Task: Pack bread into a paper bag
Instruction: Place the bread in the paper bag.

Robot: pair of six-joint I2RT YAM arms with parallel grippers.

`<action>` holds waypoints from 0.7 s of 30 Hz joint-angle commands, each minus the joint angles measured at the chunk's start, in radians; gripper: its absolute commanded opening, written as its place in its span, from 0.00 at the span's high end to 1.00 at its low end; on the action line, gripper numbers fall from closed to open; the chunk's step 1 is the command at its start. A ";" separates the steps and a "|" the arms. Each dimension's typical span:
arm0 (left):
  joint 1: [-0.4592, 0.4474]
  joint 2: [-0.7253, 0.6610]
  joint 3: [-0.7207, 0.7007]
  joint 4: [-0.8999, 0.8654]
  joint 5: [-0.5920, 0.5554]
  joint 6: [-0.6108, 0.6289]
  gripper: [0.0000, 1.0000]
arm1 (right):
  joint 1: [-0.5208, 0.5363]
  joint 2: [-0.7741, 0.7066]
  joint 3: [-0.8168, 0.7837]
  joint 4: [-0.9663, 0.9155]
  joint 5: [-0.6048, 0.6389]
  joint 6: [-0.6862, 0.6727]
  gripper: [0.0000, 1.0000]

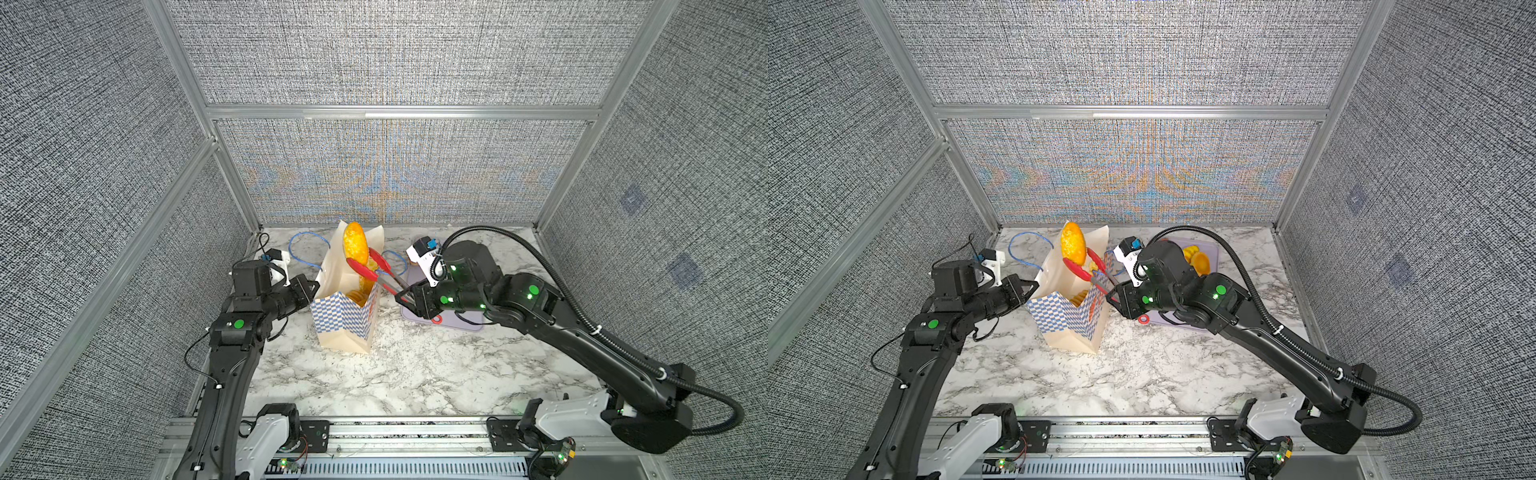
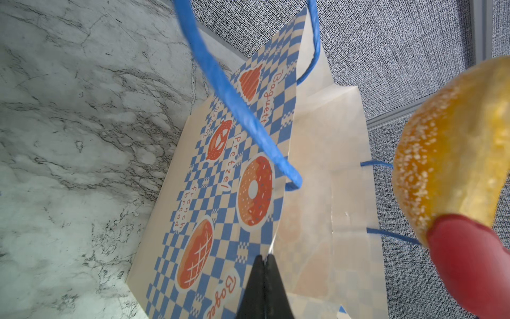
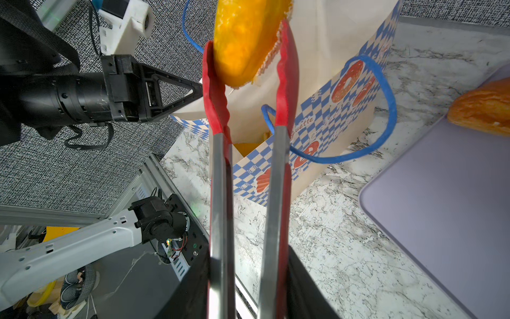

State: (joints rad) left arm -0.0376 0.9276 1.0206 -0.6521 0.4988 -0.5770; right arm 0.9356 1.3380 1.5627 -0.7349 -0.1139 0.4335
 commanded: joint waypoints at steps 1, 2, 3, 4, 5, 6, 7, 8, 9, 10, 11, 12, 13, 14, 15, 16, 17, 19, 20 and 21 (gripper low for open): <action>0.000 -0.004 0.007 -0.009 -0.003 0.002 0.95 | 0.001 -0.006 0.001 0.035 -0.004 -0.001 0.52; -0.001 -0.004 0.006 -0.011 -0.005 0.002 0.95 | 0.002 -0.007 0.002 0.035 -0.004 -0.001 0.50; -0.001 -0.005 0.006 -0.012 -0.005 0.002 0.95 | 0.002 -0.005 0.003 0.036 -0.006 0.000 0.49; 0.000 -0.006 0.007 -0.013 -0.005 0.001 0.95 | 0.002 -0.005 0.004 0.037 -0.004 -0.001 0.48; -0.001 -0.007 0.007 -0.013 -0.005 0.002 0.95 | 0.002 -0.005 0.004 0.039 -0.004 -0.001 0.47; 0.000 -0.007 0.006 -0.015 -0.005 0.002 0.95 | 0.002 -0.005 0.004 0.039 -0.007 -0.001 0.47; -0.001 -0.007 0.006 -0.015 -0.005 0.002 0.95 | 0.001 -0.003 0.005 0.039 -0.006 -0.001 0.46; -0.001 -0.007 0.006 -0.015 -0.005 0.002 0.95 | 0.001 -0.003 0.006 0.040 -0.007 -0.001 0.46; 0.000 -0.008 0.007 -0.014 -0.005 0.002 0.95 | 0.003 -0.003 0.006 0.041 -0.007 -0.001 0.46; 0.000 -0.009 0.007 -0.014 -0.005 0.002 0.95 | 0.001 -0.004 0.006 0.043 -0.009 0.000 0.46; -0.001 -0.008 0.006 -0.014 -0.005 0.002 0.95 | 0.002 -0.004 0.007 0.043 -0.007 0.000 0.46; -0.001 -0.007 0.007 -0.014 -0.005 0.003 0.95 | 0.002 -0.004 0.007 0.045 -0.008 -0.001 0.46; -0.001 -0.007 0.007 -0.014 -0.005 0.002 0.95 | 0.002 -0.004 0.007 0.047 -0.008 0.000 0.46; -0.001 -0.009 0.006 -0.014 -0.004 0.002 0.95 | 0.002 -0.006 0.008 0.049 -0.007 -0.001 0.46; 0.000 -0.009 0.006 -0.013 -0.005 0.001 0.95 | 0.002 -0.006 0.008 0.050 -0.008 -0.001 0.46; 0.000 -0.009 0.005 -0.013 -0.004 0.000 0.95 | 0.002 -0.008 0.010 0.054 -0.009 -0.001 0.46; -0.001 -0.007 0.005 -0.013 -0.005 0.000 0.95 | 0.002 -0.009 0.010 0.061 -0.006 -0.001 0.46; 0.000 -0.008 0.005 -0.013 -0.005 0.002 0.95 | 0.002 -0.008 0.017 0.066 -0.005 -0.001 0.46; -0.001 -0.007 0.005 -0.013 -0.005 0.002 0.95 | 0.002 -0.008 0.024 0.068 -0.004 0.000 0.46; -0.001 -0.008 0.004 -0.013 -0.005 0.002 0.95 | 0.002 -0.007 0.029 0.069 0.000 -0.002 0.46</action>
State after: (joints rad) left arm -0.0376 0.9207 1.0206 -0.6598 0.4969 -0.5770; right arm 0.9356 1.3354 1.5745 -0.7250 -0.1139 0.4335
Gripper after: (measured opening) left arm 0.052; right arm 0.537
